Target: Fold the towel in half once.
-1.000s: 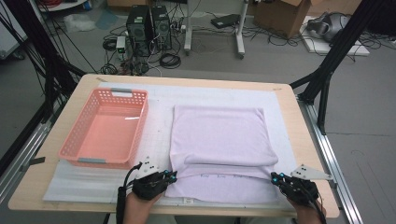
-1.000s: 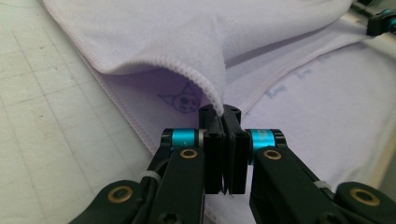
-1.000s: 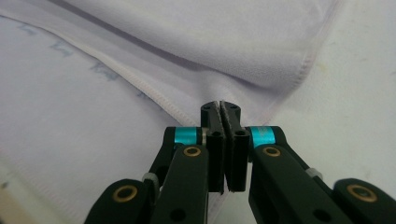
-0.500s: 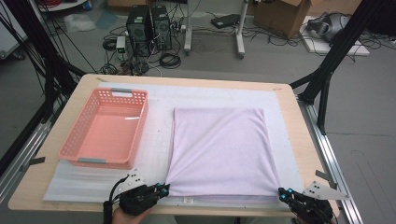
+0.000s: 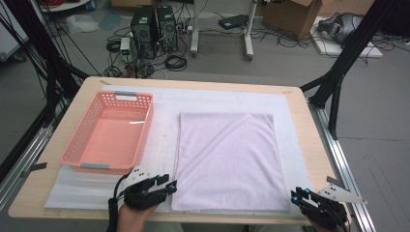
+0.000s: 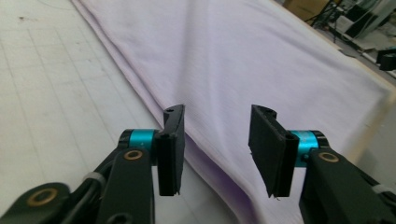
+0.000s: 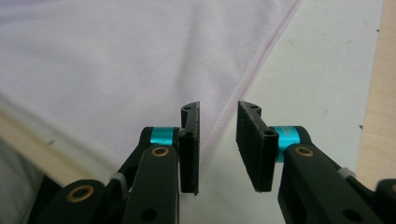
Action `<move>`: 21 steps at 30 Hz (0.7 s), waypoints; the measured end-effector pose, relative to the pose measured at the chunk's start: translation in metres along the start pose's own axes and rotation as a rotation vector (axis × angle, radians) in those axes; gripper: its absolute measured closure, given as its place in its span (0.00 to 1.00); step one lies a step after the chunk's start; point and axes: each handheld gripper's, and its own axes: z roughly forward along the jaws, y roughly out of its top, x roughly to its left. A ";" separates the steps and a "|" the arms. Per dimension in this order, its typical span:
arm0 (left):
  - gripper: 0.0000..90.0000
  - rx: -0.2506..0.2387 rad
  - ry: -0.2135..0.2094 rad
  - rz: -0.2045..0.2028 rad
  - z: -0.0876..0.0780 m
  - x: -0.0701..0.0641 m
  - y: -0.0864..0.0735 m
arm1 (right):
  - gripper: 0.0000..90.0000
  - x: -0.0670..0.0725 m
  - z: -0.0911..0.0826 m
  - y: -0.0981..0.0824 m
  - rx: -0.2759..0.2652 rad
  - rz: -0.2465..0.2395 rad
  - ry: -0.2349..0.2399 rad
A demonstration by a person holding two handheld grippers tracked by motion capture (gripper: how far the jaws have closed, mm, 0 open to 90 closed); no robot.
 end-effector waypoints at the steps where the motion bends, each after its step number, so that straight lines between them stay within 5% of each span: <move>1: 0.65 0.012 0.015 0.002 0.007 0.004 0.004 | 0.79 -0.002 0.006 0.001 0.010 0.000 -0.006; 9: 0.71 0.079 0.118 -0.007 0.058 0.027 0.036 | 0.79 -0.006 0.018 0.003 0.030 -0.012 -0.009; 11: 0.73 0.125 0.156 0.028 0.070 0.026 0.040 | 0.79 -0.006 0.018 0.002 0.030 -0.011 -0.011; 13: 0.89 0.163 0.202 0.085 0.078 0.021 0.039 | 0.79 -0.007 0.019 0.002 0.035 -0.008 -0.010; 17: 0.97 0.130 0.307 0.086 0.075 0.020 0.039 | 0.78 -0.010 0.019 0.002 0.030 -0.002 -0.016; 21: 0.95 0.114 0.297 0.058 0.067 0.029 0.035 | 0.77 -0.013 0.022 0.005 0.022 0.007 -0.025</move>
